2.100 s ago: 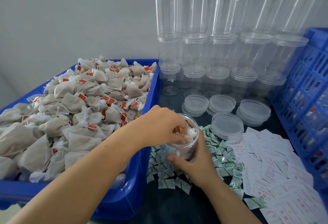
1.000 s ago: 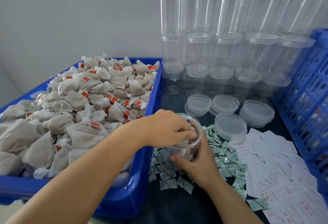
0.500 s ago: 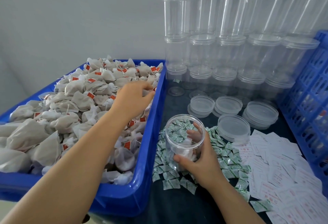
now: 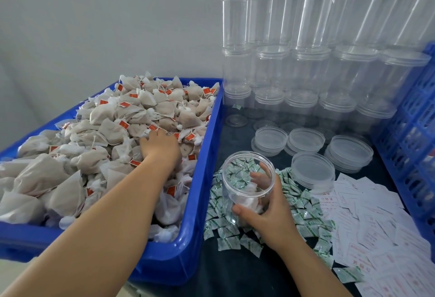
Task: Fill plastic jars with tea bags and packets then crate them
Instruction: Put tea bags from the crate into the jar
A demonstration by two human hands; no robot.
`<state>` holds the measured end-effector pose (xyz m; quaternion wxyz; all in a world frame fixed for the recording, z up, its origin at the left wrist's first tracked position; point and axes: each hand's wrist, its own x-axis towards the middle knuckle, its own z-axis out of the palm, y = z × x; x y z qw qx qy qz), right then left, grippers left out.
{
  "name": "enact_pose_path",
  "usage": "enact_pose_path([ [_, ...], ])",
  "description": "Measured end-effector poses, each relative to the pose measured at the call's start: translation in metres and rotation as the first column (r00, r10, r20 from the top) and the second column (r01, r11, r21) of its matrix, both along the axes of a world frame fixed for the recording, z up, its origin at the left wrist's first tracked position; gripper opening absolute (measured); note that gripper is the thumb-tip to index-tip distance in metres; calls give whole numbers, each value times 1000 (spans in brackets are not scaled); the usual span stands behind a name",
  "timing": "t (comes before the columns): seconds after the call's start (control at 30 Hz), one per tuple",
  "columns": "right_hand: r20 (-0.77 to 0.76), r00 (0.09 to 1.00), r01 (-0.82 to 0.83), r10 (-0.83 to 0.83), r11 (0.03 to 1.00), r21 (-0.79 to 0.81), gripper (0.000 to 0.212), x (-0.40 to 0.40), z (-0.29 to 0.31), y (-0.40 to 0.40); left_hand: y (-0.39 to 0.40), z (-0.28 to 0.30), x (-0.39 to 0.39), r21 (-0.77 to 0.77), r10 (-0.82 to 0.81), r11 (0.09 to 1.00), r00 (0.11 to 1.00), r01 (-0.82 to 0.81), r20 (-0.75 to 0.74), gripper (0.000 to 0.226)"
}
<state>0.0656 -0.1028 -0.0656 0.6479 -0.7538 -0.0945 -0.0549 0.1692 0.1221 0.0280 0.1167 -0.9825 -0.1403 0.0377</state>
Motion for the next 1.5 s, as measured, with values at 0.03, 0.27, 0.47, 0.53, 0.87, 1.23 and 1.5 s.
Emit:
enact_pose_path([
  [0.03,3,1000,0,0,1000,-2,99,0,0,0,-1,0,0,23,1,1000,1000,-1,1,51],
  [0.27,4,1000,-3,3,1000,-10,95,0,-1,-1,4,3,1,27,-34,999,998,33,57,36],
  [0.47,10,1000,7,-7,1000,-10,88,-1,2,0,10,7,2,-129,34,992,988,-15,149,35],
  [0.53,14,1000,4,-4,1000,-12,87,-1,2,0,13,8,3,-194,43,981,984,-8,173,32],
  [0.87,19,1000,0,0,1000,2,88,-1,3,1,4,30,-5,-296,-49,948,970,120,236,52],
  [1.23,24,1000,0,0,1000,-5,90,-3,7,2,-23,53,-27,-495,-84,715,764,493,640,49],
  [1.5,20,1000,-6,6,1000,3,90,-3,7,2,-31,63,-40,-693,40,288,715,661,698,17],
])
